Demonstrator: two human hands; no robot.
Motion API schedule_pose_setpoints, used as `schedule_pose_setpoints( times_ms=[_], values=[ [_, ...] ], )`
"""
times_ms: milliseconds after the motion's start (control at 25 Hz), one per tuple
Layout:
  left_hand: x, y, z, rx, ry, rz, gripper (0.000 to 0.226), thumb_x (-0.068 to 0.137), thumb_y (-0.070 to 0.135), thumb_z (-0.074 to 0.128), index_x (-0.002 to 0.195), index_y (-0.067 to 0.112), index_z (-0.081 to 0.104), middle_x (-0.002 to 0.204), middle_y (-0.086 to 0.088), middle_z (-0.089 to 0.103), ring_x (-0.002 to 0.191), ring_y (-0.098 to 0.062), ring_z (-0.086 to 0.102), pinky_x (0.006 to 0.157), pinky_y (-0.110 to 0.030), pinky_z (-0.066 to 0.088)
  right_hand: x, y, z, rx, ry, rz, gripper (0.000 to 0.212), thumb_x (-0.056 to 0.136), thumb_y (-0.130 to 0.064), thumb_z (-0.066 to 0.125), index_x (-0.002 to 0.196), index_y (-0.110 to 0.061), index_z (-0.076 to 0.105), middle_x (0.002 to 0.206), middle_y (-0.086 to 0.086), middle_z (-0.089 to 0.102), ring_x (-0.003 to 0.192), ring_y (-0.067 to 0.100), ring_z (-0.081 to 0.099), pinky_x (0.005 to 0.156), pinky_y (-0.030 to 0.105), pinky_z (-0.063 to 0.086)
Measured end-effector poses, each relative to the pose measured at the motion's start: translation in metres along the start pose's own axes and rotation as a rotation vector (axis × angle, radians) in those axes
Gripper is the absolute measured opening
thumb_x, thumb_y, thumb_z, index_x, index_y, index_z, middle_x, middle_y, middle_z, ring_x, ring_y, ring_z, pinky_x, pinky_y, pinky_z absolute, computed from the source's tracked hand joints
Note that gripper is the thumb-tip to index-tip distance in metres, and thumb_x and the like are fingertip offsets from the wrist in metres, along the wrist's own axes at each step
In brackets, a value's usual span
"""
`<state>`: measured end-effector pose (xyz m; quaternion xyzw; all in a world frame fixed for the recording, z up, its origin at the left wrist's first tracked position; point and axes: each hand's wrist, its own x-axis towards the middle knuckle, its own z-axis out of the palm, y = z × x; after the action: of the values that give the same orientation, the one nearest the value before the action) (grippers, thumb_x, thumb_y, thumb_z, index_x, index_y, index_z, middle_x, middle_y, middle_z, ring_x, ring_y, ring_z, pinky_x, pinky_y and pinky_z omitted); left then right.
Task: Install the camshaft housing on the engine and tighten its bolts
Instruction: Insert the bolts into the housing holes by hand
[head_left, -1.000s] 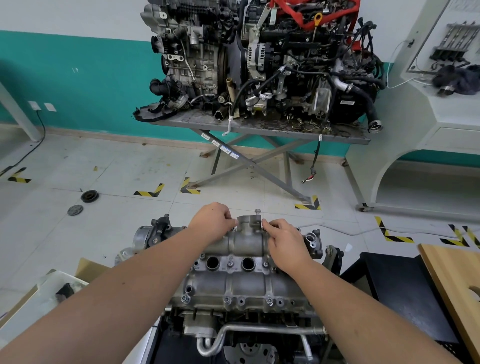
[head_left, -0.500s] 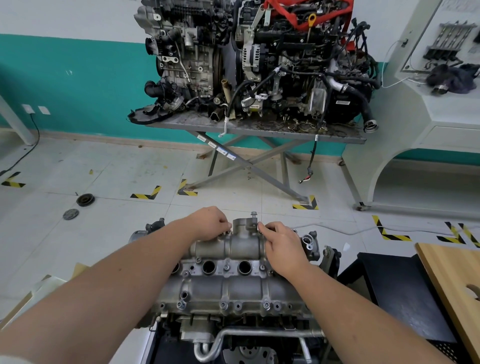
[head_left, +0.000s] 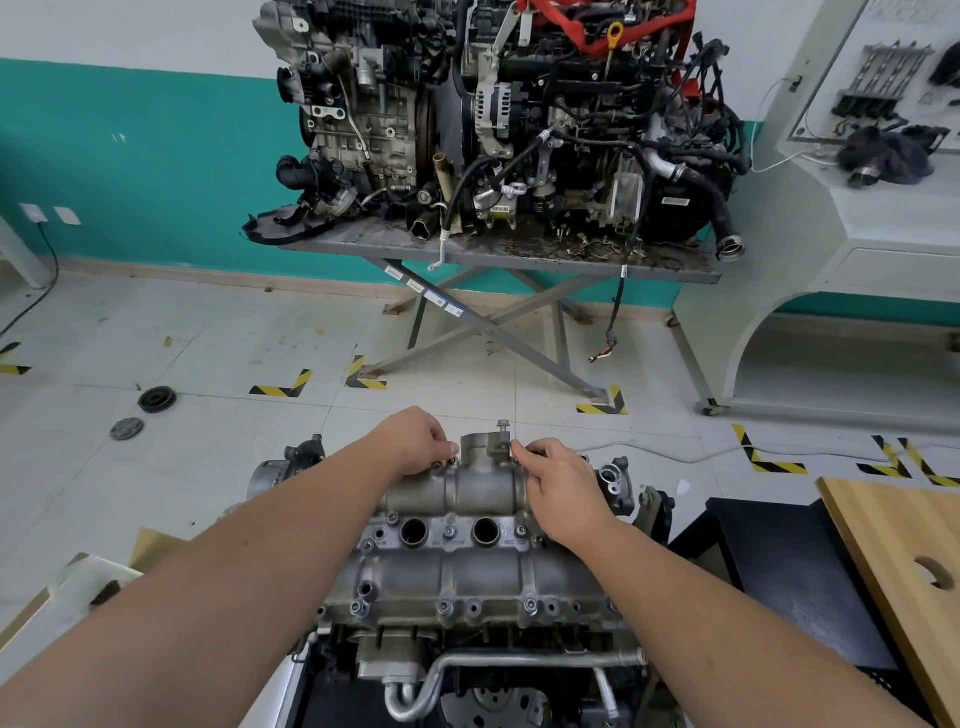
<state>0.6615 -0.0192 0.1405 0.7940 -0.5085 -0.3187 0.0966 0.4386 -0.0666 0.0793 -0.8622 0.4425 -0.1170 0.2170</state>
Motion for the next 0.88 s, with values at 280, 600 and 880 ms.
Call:
schedule_pose_setpoints(
  times_ms=[280, 600, 880],
  values=[
    [-0.003, 0.001, 0.005, -0.012, 0.061, -0.025, 0.024, 0.092, 0.037, 0.069, 0.086, 0.014, 0.069, 0.09, -0.004, 0.069, 0.082, -0.019, 0.059, 0.068, -0.026, 0.043, 0.001, -0.001, -0.003, 0.019, -0.016, 0.017, 0.049, 0.099, -0.009, 0.046, 0.143, -0.029, 0.054, 0.137, 0.001, 0.053, 0.123, 0.024, 0.046, 0.108, 0.035, 0.033],
    [-0.013, -0.028, -0.04, -0.997, 0.293, -0.37, 0.026, 0.097, -0.005, 0.035, 0.101, 0.005, 0.058, 0.087, -0.01, 0.042, 0.066, -0.019, 0.044, 0.055, -0.026, 0.051, 0.001, -0.001, -0.006, -0.005, -0.025, 0.003, 0.051, 0.099, -0.007, 0.045, 0.145, -0.027, 0.052, 0.139, 0.002, 0.052, 0.125, 0.025, 0.046, 0.108, 0.036, 0.034],
    [-0.024, -0.038, -0.035, -1.101, 0.339, -0.298, 0.033, 0.095, -0.01, 0.028, 0.088, 0.007, 0.056, 0.074, -0.007, 0.051, 0.063, -0.016, 0.053, 0.062, -0.026, 0.042, 0.0, -0.003, -0.006, -0.011, -0.024, -0.002, 0.05, 0.099, -0.006, 0.045, 0.144, -0.025, 0.053, 0.139, 0.003, 0.052, 0.124, 0.025, 0.048, 0.106, 0.036, 0.036]
  ],
)
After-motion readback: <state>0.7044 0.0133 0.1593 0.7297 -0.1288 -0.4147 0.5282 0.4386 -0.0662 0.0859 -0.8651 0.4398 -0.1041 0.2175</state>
